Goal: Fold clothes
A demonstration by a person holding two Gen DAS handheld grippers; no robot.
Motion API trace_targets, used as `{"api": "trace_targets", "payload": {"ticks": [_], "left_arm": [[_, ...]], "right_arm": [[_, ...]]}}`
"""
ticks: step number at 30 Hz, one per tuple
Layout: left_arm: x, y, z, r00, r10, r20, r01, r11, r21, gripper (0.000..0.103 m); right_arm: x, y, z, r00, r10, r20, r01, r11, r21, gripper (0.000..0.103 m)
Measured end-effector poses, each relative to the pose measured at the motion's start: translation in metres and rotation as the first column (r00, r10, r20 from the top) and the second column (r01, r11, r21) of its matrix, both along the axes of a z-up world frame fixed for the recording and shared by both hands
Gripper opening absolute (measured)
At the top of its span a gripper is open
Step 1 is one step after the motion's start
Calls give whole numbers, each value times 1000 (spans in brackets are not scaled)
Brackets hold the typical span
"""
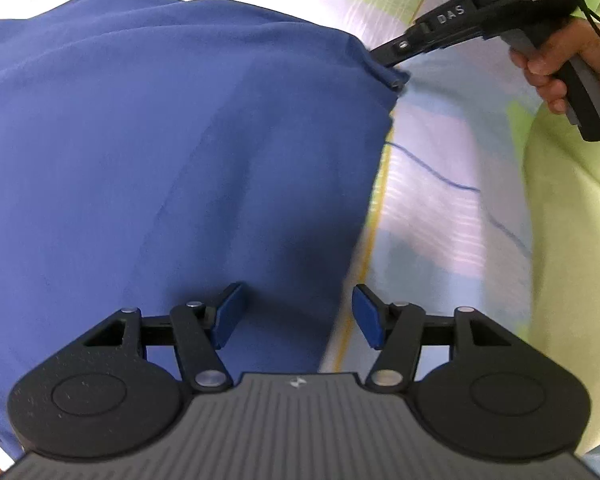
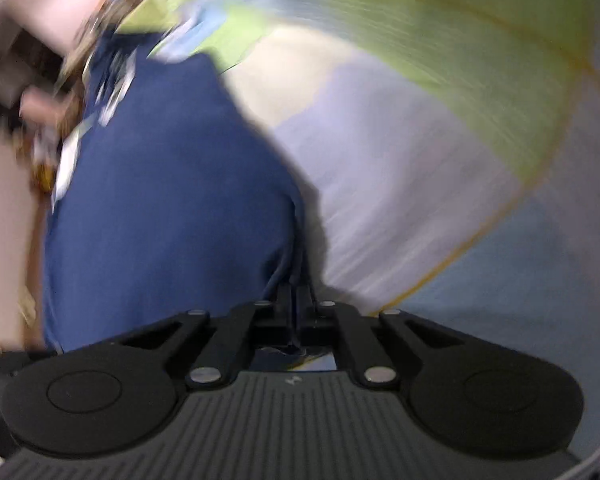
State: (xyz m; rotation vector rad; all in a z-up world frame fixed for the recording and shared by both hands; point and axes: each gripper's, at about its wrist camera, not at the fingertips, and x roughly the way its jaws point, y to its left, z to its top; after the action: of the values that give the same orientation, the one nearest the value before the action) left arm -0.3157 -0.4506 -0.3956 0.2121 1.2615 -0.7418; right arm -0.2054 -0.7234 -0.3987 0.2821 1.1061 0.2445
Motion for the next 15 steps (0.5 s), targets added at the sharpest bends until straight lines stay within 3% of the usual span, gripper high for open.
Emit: {"api": "trace_targets", "payload": {"ticks": [2,4,6,8,9,10,13,15], "left_arm": [[1,3,-1,999,19,-34,-20,1000,-15,62],[2,7,1,997,39,-61,-41,999,-22,62],[2,20,13,997,54,-49,-56,998,-39,62],[6,41,28,996,83,-32,-84,996,-30,62],[13,58,37,993,112,-21,-112,994,-11,62],[19,70,43,991,134,-13,-134,991,1,62],[46,122,66,977,209,28,-210,977,33,62],[71,162,81,967,240,84,-246,967,70,62]], "right_arm": [[-4,-15,1,994,-103,-40,98,989,-110,0],[-9,-23,-12,986,-120,-112,97,977,-192,0],[-16,-13,-6,992,-86,-92,63,972,-224,3],[-26,8,16,996,-78,-47,59,945,-322,14],[-31,18,24,997,-76,-28,62,940,-334,27],[-36,29,32,997,-74,-11,66,937,-344,30],[-57,56,54,999,-36,-6,34,967,-253,31],[-58,108,56,1000,17,-25,-22,976,-215,31]]}}
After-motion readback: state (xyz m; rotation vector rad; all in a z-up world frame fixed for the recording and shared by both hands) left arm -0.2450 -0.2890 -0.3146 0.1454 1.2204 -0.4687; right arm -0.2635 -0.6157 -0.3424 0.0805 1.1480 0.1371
